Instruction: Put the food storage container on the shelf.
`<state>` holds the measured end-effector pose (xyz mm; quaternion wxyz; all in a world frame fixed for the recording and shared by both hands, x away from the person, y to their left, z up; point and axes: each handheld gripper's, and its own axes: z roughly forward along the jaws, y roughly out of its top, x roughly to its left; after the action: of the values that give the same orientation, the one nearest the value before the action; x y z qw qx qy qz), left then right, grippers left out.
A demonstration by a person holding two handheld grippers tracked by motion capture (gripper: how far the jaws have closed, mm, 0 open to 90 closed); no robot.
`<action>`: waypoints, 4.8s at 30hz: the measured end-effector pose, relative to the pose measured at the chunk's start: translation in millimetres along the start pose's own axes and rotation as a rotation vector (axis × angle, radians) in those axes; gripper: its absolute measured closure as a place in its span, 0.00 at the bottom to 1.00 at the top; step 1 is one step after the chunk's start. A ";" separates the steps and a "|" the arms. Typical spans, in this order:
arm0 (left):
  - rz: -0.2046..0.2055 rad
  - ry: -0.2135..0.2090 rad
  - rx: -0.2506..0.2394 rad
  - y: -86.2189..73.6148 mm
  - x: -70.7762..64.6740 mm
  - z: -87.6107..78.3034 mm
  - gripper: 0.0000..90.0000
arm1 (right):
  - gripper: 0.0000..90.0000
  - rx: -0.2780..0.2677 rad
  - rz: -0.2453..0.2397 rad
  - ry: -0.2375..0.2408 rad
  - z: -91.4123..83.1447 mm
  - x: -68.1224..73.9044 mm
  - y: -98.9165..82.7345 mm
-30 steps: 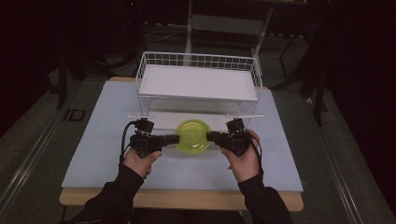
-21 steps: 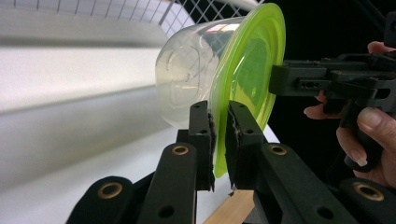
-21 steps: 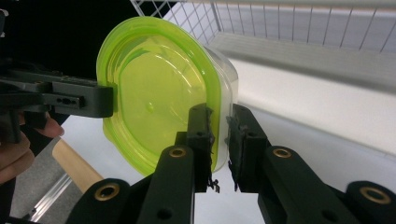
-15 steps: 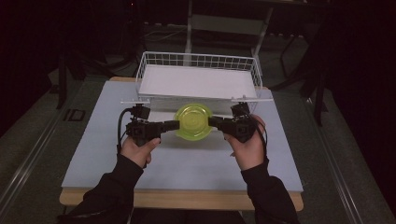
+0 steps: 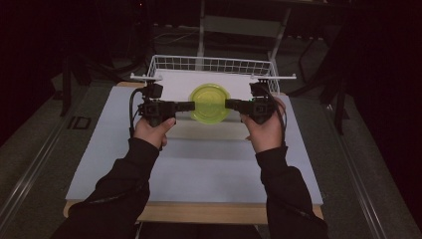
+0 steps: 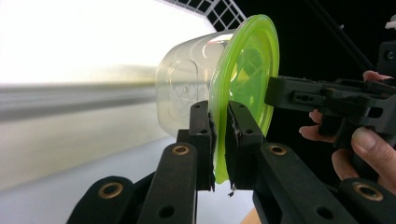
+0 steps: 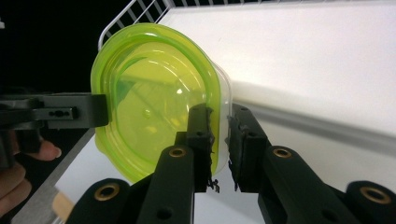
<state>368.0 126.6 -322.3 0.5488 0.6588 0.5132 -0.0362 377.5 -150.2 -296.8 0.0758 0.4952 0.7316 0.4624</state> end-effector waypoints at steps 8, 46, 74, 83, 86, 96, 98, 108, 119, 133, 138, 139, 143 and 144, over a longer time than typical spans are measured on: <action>-0.005 0.032 -0.008 27.0 0.8 14.3 0.92 | 0.89 -0.019 0.024 -0.045 3.8 -5.8 24.1; -0.086 0.080 0.016 59.1 31.2 51.2 0.77 | 0.77 0.060 0.118 -0.058 47.6 -32.5 57.5; 0.249 -0.024 -0.199 -5.2 34.8 -11.3 0.28 | 1.00 -0.028 -0.120 -0.001 29.2 4.2 15.3; 0.429 -0.006 -0.172 -80.1 34.5 -13.2 0.02 | 1.00 -0.001 -0.091 0.011 61.1 -1.3 -9.1; 0.458 0.026 -0.153 -104.3 36.0 -11.9 0.02 | 1.00 -0.001 -0.089 0.005 69.0 -1.6 -10.3; 0.458 -0.015 -0.142 -138.4 36.5 -11.1 0.02 | 1.00 -0.004 -0.068 -0.030 84.6 -5.0 0.0; 0.465 -0.023 -0.143 -141.5 35.6 -10.7 0.02 | 0.99 -0.003 -0.065 -0.031 86.8 -5.5 2.5; 0.473 -0.041 -0.147 -147.3 34.6 -7.3 0.02 | 0.91 -0.006 -0.065 -0.011 84.7 -4.1 -2.4; 0.524 -0.050 -0.197 -148.4 37.9 -13.5 0.02 | 0.48 -0.060 -0.192 0.064 55.9 12.1 -30.8; 0.516 -0.097 -0.217 -142.5 46.2 -32.2 0.02 | 0.21 -0.062 -0.303 0.121 38.3 4.9 -80.1; 0.545 -0.095 -0.191 -146.6 47.2 -33.0 0.02 | 0.21 -0.049 -0.292 0.121 37.3 -3.6 -98.3; 0.548 -0.097 -0.187 -147.5 47.3 -32.6 0.02 | 0.21 -0.049 -0.286 0.124 37.0 -5.6 -102.1; 0.550 -0.103 -0.162 -150.6 47.7 -30.8 0.02 | 0.21 -0.041 -0.281 0.120 35.0 -12.2 -117.7; 0.553 -0.102 -0.157 -151.6 47.6 -30.3 0.02 | 0.21 -0.042 -0.288 0.111 34.5 -13.5 -121.9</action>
<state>266.2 160.3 -443.5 0.6121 0.7267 0.2873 0.1216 324.1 -150.1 -412.4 0.1113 0.3572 0.7883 0.4885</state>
